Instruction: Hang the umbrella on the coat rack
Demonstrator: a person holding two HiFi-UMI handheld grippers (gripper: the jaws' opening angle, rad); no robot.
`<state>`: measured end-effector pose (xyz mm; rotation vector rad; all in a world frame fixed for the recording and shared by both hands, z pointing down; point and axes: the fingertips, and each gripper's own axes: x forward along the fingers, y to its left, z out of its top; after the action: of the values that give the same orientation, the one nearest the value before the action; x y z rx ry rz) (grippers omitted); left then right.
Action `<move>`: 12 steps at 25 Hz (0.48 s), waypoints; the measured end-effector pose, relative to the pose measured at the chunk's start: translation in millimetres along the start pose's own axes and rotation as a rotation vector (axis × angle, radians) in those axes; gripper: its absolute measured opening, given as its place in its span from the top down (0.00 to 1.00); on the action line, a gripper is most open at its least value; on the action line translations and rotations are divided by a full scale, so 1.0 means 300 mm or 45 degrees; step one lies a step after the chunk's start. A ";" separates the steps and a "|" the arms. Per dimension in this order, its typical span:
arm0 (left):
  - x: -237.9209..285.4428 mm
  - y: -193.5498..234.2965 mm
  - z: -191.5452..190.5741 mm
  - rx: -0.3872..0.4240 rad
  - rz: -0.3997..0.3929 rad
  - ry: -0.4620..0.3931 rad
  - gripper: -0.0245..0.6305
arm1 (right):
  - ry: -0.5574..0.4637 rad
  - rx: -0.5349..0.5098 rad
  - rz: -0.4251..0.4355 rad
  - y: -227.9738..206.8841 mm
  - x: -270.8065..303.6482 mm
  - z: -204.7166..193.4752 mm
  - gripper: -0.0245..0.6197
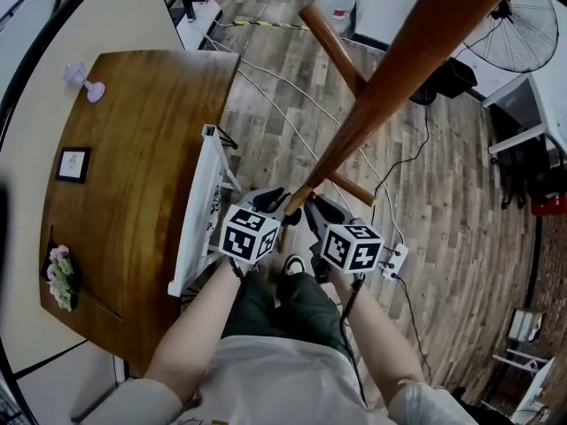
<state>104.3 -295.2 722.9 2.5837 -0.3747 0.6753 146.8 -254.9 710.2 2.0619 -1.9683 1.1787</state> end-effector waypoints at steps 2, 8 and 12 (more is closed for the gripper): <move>-0.049 0.008 0.015 -0.016 0.026 -0.001 0.87 | 0.026 -0.005 -0.014 0.011 -0.033 0.005 0.84; -0.209 -0.041 0.143 -0.019 0.041 -0.046 0.87 | 0.018 0.019 -0.032 0.070 -0.201 0.104 0.82; -0.305 -0.082 0.264 0.024 0.035 -0.084 0.88 | 0.003 -0.023 -0.006 0.151 -0.298 0.195 0.82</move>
<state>67.4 -298.6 605.2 2.6286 -0.4273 0.6068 144.4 -219.9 599.6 2.0542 -1.9643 1.1576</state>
